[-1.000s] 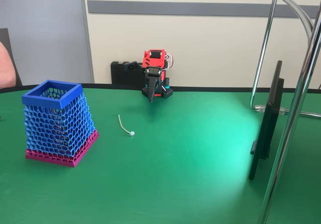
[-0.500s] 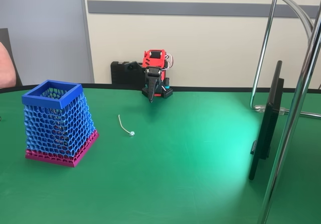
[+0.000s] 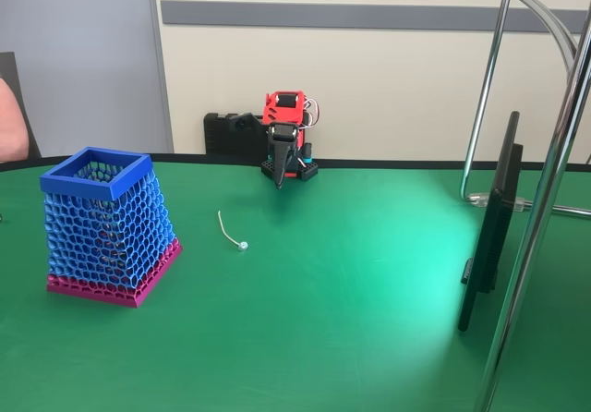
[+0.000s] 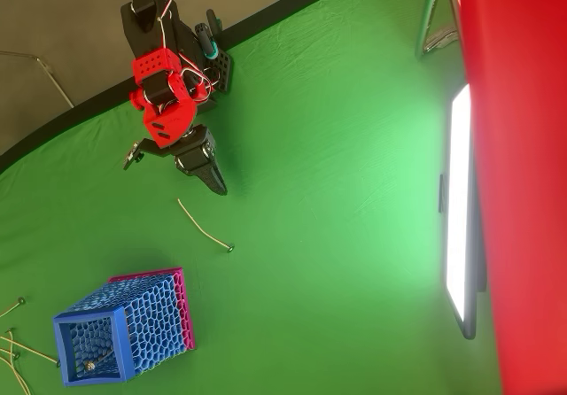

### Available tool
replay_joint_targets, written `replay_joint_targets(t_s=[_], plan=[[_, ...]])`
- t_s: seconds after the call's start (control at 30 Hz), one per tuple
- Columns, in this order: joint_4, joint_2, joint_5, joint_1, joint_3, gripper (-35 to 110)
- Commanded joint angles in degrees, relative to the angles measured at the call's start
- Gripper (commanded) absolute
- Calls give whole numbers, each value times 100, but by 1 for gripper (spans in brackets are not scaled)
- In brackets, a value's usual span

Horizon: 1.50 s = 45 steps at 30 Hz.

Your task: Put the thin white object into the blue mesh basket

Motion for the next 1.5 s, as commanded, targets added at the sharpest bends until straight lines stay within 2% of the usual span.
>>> replay_joint_targets(t_s=[0.0, 0.73, 1.2, 1.47], plan=[[-123, -70, 53, -9, 44, 1], [-738, -1125, 229, 70, -404, 1], [-809, -2839, 861, 255, -1600, 1], [-791, -4456, 1521, 650, -2619, 1]])
